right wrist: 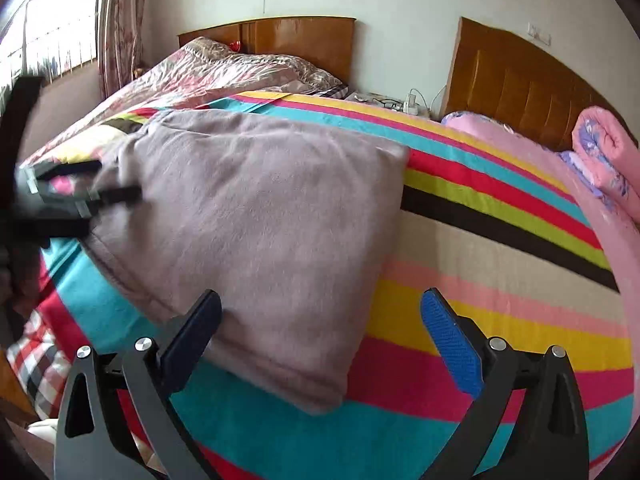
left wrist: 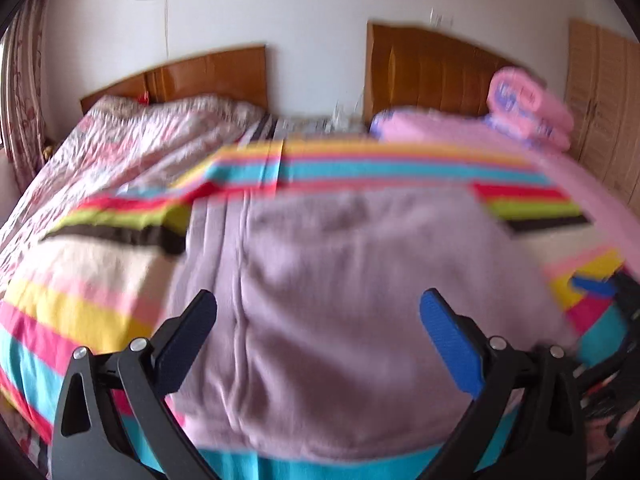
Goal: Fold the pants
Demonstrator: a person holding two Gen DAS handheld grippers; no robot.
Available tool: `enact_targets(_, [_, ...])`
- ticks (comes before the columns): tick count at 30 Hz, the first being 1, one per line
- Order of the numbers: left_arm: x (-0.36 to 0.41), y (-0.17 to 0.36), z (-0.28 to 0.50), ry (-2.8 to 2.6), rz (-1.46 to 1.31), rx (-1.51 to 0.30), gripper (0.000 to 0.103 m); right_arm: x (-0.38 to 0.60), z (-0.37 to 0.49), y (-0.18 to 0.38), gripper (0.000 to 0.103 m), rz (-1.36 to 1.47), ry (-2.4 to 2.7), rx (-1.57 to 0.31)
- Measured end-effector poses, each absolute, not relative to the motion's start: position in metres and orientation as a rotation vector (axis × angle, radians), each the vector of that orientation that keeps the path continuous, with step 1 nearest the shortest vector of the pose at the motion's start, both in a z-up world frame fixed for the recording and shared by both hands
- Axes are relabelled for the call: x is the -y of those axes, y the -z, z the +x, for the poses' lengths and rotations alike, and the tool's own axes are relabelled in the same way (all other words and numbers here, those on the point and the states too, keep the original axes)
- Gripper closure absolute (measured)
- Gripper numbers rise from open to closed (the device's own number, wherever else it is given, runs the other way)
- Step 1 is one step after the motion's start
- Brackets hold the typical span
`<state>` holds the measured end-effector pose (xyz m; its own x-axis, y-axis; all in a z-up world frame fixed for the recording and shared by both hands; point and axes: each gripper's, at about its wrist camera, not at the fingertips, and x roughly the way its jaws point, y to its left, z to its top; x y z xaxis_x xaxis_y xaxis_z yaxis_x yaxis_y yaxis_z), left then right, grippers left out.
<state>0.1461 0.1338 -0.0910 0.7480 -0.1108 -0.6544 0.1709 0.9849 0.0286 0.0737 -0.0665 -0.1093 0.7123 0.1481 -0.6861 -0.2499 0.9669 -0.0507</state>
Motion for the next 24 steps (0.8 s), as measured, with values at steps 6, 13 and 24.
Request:
enact_targets(6, [-0.126,0.088,0.091,0.080,0.183,-0.626,0.001,0.087,0.014,0.075,0.006,-0.124,-0.232,-0.582])
enact_targets(13, [-0.121,0.023,0.004,0.057,0.060,-0.440,0.001,0.118,-0.069,0.059,0.005,-0.078,-0.268,-0.489])
enact_targets(24, [-0.080,0.038,-0.046,0.086,0.145,-0.479,0.001,0.118,-0.096,0.065,0.005,-0.036,-0.223,-0.493])
